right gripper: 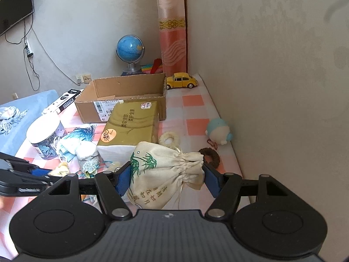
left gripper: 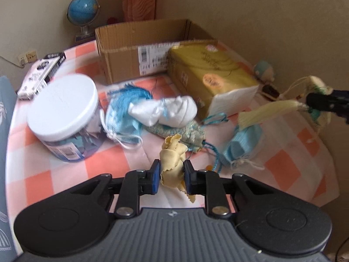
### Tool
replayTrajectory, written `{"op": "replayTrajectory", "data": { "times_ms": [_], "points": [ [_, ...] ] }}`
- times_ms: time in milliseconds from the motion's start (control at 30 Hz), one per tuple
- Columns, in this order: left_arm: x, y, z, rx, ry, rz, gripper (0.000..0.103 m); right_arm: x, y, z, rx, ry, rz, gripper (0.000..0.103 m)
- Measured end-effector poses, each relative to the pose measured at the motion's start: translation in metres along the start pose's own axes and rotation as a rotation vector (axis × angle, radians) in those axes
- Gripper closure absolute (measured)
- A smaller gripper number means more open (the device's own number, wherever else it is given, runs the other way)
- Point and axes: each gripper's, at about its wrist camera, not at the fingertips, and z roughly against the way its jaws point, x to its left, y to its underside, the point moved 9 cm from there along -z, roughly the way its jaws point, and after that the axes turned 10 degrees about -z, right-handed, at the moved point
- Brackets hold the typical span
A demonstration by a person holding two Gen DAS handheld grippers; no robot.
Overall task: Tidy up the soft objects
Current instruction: 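Carry yellow cloth into cardboard box and open left gripper while right lifts bag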
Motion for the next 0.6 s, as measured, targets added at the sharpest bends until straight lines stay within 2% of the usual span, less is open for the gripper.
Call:
{"op": "replayTrajectory", "data": {
  "times_ms": [167,333,467,600],
  "points": [
    [0.010,-0.024,0.027,-0.026,-0.007,-0.035,0.083,0.005,-0.009,0.007,-0.013,-0.017,0.020,0.031],
    [0.031,-0.071,0.039,-0.075,-0.046,-0.053,0.082,0.015,-0.025,0.015,-0.040,-0.050,0.032,0.031],
    [0.049,-0.115,0.027,-0.105,-0.092,-0.065,0.082,0.021,-0.039,0.021,-0.067,-0.064,0.042,0.031],
    [0.066,-0.152,-0.003,-0.092,-0.094,-0.054,0.082,0.024,-0.053,0.028,-0.098,-0.079,0.037,0.030]
  ]
}}
